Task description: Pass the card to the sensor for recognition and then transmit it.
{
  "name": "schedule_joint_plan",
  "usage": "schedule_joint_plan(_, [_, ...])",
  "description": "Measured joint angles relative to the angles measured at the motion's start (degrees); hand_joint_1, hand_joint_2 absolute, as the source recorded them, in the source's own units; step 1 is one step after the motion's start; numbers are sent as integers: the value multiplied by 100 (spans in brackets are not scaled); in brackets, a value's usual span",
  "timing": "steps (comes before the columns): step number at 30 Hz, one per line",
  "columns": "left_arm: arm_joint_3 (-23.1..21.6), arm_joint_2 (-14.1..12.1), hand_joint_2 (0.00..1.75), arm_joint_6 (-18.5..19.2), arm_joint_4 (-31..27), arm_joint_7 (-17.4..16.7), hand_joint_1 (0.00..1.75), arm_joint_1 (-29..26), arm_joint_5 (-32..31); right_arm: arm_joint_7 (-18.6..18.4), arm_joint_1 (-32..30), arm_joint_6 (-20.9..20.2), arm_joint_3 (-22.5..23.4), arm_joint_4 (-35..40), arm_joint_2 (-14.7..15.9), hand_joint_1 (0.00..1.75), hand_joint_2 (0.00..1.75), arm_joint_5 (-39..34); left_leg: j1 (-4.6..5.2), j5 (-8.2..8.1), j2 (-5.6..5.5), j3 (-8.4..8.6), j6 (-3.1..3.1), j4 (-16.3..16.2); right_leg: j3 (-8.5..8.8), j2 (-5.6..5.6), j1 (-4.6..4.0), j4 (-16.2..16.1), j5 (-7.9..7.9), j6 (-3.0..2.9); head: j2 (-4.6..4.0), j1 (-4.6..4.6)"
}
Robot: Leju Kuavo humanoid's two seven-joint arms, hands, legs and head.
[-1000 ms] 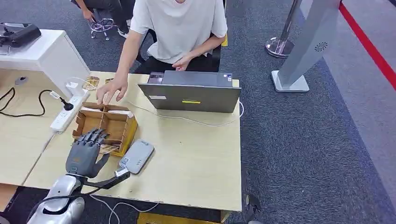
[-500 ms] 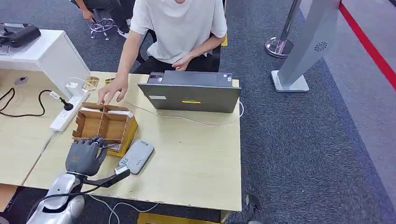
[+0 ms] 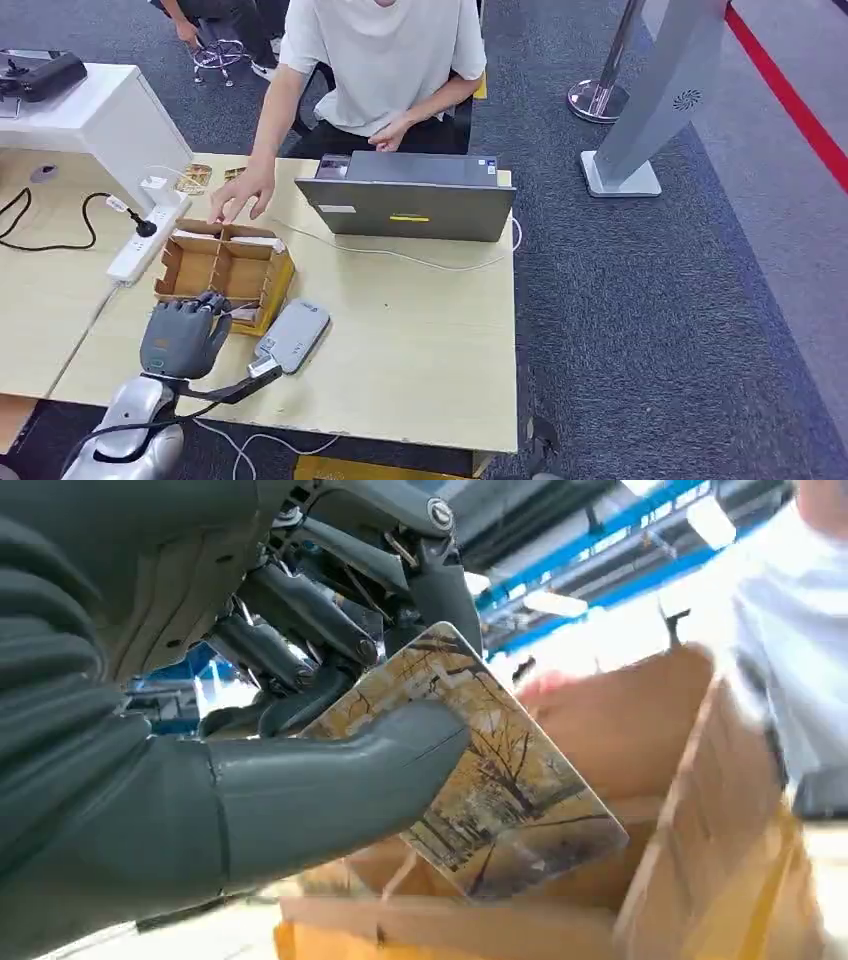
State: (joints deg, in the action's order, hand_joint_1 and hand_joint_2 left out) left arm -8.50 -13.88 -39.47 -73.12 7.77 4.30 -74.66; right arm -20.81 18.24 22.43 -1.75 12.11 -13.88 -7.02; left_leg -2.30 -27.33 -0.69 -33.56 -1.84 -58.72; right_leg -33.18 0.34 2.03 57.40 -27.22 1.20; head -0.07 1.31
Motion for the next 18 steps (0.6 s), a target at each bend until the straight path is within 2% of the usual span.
schedule_joint_plan(5, [44,394,175,-39,-1431,1276,175,-388,229,142,-40,22,2,0,2,0,175,-76,1,-2,-4,-8,1,-1,0,-4,1,-6,-3,5,0,-2])
schedule_joint_plan(6, [44,466,175,-48,-1694,1407,175,-435,340,175,-50,28,2,0,4,0,175,-83,1,-3,-4,-7,2,-1,-1,-4,1,-7,-3,5,0,-7])
schedule_joint_plan(9, [42,601,175,-55,-2260,1488,175,-450,560,219,-67,31,24,0,11,0,175,-129,1,-3,-6,-6,3,-1,0,-7,1,-7,-3,5,0,-9])
schedule_joint_plan(12, [42,710,175,-57,-2559,1509,175,-355,748,219,-66,37,33,0,17,0,175,-125,-1,-1,-6,-3,1,-1,-1,-6,-1,-6,-2,4,0,-7])
schedule_joint_plan(16, [22,868,175,-52,-2565,1074,175,203,504,120,-48,-9,31,0,20,0,175,44,-1,9,-12,-3,2,-2,-3,-14,0,-5,4,2,0,-9])
schedule_joint_plan(18, [22,903,175,-52,-2519,952,175,311,356,73,-39,-22,24,0,18,0,175,100,-1,12,-14,-4,4,-2,-1,-15,0,-5,5,3,0,-7])
